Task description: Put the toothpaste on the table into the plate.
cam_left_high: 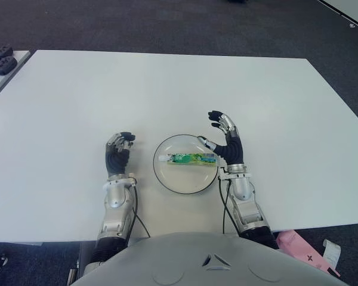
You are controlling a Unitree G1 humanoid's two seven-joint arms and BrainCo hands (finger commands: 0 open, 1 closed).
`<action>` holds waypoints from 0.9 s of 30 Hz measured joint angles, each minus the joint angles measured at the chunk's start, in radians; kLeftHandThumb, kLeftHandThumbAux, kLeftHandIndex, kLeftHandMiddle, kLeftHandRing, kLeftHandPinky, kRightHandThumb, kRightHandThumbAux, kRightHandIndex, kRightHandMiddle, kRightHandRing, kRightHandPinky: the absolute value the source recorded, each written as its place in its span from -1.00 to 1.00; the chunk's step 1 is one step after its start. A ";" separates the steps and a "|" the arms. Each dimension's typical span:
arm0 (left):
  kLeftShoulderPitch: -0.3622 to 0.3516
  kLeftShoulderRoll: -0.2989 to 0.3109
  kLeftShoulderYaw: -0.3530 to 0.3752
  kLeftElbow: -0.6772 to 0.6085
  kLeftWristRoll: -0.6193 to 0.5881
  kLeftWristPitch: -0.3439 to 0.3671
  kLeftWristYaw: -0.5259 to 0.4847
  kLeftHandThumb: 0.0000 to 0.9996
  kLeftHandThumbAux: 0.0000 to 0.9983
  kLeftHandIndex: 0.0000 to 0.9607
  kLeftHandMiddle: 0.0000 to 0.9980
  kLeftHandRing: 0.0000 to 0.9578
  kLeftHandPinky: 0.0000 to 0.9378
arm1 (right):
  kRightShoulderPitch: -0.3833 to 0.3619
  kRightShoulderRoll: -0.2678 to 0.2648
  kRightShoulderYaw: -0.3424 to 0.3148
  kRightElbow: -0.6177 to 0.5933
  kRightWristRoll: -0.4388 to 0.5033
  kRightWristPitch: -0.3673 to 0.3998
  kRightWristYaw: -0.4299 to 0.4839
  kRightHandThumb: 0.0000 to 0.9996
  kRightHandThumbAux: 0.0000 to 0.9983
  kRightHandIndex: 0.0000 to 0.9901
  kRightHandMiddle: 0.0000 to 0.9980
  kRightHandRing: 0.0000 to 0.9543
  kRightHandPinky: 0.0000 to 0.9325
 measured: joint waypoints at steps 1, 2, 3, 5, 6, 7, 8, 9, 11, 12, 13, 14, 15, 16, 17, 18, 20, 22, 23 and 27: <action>0.000 0.000 0.000 0.000 0.000 0.000 0.000 0.42 0.45 -0.12 -0.10 -0.16 -0.22 | 0.001 0.007 -0.005 0.010 0.000 -0.014 -0.010 -0.67 0.53 -0.51 -0.45 -0.50 -0.53; 0.000 0.000 0.000 -0.001 0.000 0.000 0.000 0.42 0.45 -0.12 -0.10 -0.16 -0.22 | 0.001 0.012 -0.008 0.018 0.000 -0.026 -0.020 -0.66 0.52 -0.51 -0.45 -0.50 -0.53; 0.000 0.000 0.000 -0.001 0.000 0.000 0.000 0.42 0.45 -0.12 -0.10 -0.16 -0.22 | 0.002 0.018 -0.012 0.027 -0.003 -0.037 -0.032 -0.64 0.52 -0.49 -0.44 -0.50 -0.55; 0.000 0.000 0.000 -0.001 0.000 0.000 0.000 0.42 0.45 -0.12 -0.09 -0.16 -0.22 | 0.002 0.025 -0.017 0.040 -0.010 -0.051 -0.050 -0.63 0.53 -0.45 -0.44 -0.51 -0.58; 0.000 0.000 0.000 -0.001 0.000 0.001 0.000 0.42 0.45 -0.12 -0.09 -0.16 -0.22 | 0.003 0.029 -0.021 0.049 -0.017 -0.063 -0.064 -0.61 0.53 -0.41 -0.43 -0.51 -0.59; 0.000 0.000 0.000 -0.001 0.000 0.002 0.000 0.42 0.45 -0.12 -0.09 -0.15 -0.22 | 0.003 0.032 -0.026 0.058 -0.022 -0.078 -0.080 -0.60 0.54 -0.38 -0.43 -0.52 -0.58; 0.000 0.000 0.000 -0.002 0.000 0.003 0.000 0.43 0.45 -0.12 -0.09 -0.15 -0.22 | 0.003 0.033 -0.030 0.066 -0.025 -0.090 -0.091 -0.59 0.54 -0.36 -0.43 -0.52 -0.57; 0.000 0.000 0.000 -0.003 0.000 0.005 0.000 0.43 0.45 -0.12 -0.09 -0.15 -0.23 | 0.003 0.034 -0.036 0.077 -0.032 -0.105 -0.105 -0.57 0.53 -0.33 -0.43 -0.52 -0.55; 0.000 0.000 0.001 -0.004 0.000 0.007 0.000 0.43 0.45 -0.12 -0.09 -0.15 -0.24 | 0.003 0.033 -0.043 0.097 -0.039 -0.128 -0.122 -0.55 0.53 -0.30 -0.43 -0.52 -0.52; 0.001 0.000 0.001 -0.005 0.000 0.008 0.000 0.42 0.45 -0.12 -0.09 -0.16 -0.24 | 0.000 0.029 -0.048 0.123 -0.039 -0.149 -0.129 -0.57 0.54 -0.27 -0.42 -0.51 -0.52; 0.000 0.000 0.001 -0.005 0.000 0.009 0.000 0.42 0.45 -0.12 -0.10 -0.16 -0.24 | -0.004 0.026 -0.056 0.153 -0.038 -0.170 -0.135 -0.59 0.54 -0.24 -0.41 -0.51 -0.52; 0.000 0.001 0.001 -0.006 0.000 0.010 0.000 0.42 0.45 -0.12 -0.10 -0.16 -0.24 | -0.008 0.024 -0.064 0.192 -0.034 -0.190 -0.141 -0.60 0.56 -0.24 -0.41 -0.50 -0.52; 0.001 0.001 0.001 -0.006 0.000 0.011 0.000 0.42 0.45 -0.12 -0.10 -0.16 -0.24 | -0.014 0.024 -0.068 0.208 -0.029 -0.190 -0.143 -0.62 0.56 -0.23 -0.40 -0.50 -0.52; 0.001 0.001 0.001 -0.006 0.000 0.010 0.000 0.42 0.45 -0.12 -0.10 -0.16 -0.25 | -0.026 0.024 -0.075 0.224 -0.025 -0.199 -0.148 -0.66 0.59 -0.23 -0.40 -0.49 -0.51; 0.002 0.001 0.001 -0.006 0.000 0.012 0.000 0.42 0.45 -0.12 -0.10 -0.16 -0.25 | -0.040 0.024 -0.083 0.245 -0.022 -0.206 -0.156 -0.68 0.60 -0.22 -0.39 -0.49 -0.51; 0.002 0.001 0.001 -0.006 0.000 0.014 0.000 0.42 0.45 -0.12 -0.10 -0.16 -0.26 | -0.053 0.022 -0.089 0.266 -0.021 -0.206 -0.162 -0.70 0.62 -0.22 -0.39 -0.48 -0.50; 0.002 0.001 0.001 -0.006 0.000 0.014 0.000 0.42 0.45 -0.12 -0.10 -0.16 -0.26 | -0.071 0.022 -0.101 0.286 -0.018 -0.197 -0.167 -0.73 0.68 -0.22 -0.38 -0.47 -0.49; 0.002 0.001 0.000 -0.006 0.002 0.014 0.000 0.42 0.45 -0.12 -0.10 -0.17 -0.25 | -0.073 0.024 -0.107 0.289 -0.015 -0.175 -0.170 -0.77 0.77 -0.24 -0.37 -0.45 -0.47; 0.003 0.001 0.001 -0.007 0.003 0.014 0.000 0.42 0.45 -0.12 -0.10 -0.17 -0.24 | -0.074 0.026 -0.110 0.288 -0.014 -0.161 -0.170 -0.79 0.81 -0.25 -0.36 -0.44 -0.45; 0.003 0.001 0.001 -0.007 0.010 0.013 0.000 0.42 0.45 -0.13 -0.11 -0.18 -0.24 | -0.068 0.036 -0.118 0.269 -0.007 -0.094 -0.165 -0.89 0.95 -0.26 -0.30 -0.36 -0.35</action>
